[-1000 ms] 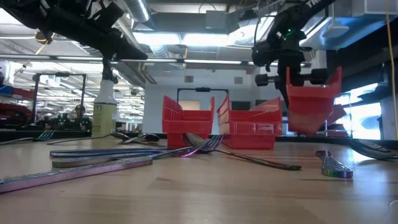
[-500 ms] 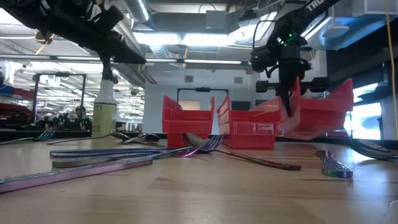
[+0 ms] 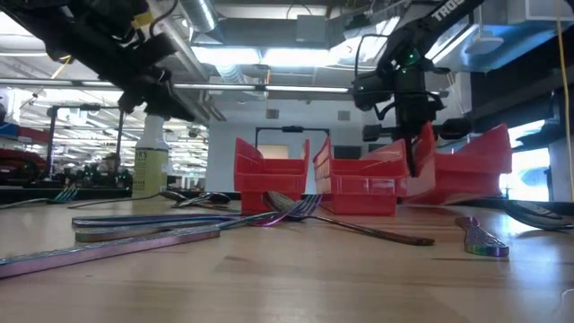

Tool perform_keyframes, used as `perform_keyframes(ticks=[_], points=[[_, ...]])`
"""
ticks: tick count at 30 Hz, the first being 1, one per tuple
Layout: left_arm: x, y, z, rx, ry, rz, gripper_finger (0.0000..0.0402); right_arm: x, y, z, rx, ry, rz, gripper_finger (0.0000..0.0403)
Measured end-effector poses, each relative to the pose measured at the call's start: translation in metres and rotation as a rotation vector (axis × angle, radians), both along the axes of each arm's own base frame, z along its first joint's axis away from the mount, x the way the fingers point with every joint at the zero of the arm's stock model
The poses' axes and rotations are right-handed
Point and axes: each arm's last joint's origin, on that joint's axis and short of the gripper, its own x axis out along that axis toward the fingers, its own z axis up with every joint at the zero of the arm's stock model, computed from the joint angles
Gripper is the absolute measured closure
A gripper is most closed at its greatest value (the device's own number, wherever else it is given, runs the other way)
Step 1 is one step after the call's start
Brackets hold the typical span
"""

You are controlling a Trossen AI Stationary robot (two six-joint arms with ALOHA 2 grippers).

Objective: Sort silverware
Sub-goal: Move the bottom red silverware bin to the top right of the table

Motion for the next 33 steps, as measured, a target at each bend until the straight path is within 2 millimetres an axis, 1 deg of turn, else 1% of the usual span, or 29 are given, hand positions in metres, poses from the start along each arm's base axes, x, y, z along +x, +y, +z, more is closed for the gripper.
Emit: perform_keyframes(ticks=[3,12,24,27,33], points=[[-0.0017,-0.0007,-0.0034,-0.014,0.038,0.0,0.0402,0.0036,0.0002,-0.0007,-0.011,-0.022,-0.006,0.0402],[-0.0053,-0.002,-0.0094,-0.04,0.107,0.0,0.0402,0.0033,0.0,-0.0005,0.006,-0.031,-0.019,0.0402],[-0.0054,-0.002,-0.0095,-0.04,0.107,0.0,0.0402,0.0037,0.0007,-0.0005,0.027,-0.044,-0.016,0.0401],[-0.0053,-0.002,-0.0095,-0.04,0.107,0.0,0.0402,0.0043,0.0003,-0.0005,0.024,-0.052,-0.013,0.0388],[-0.0053,-0.002,-0.0094,-0.04,0.107,0.0,0.0402,0.0047,0.0,-0.0005,0.021,-0.054,-0.02,0.0327]])
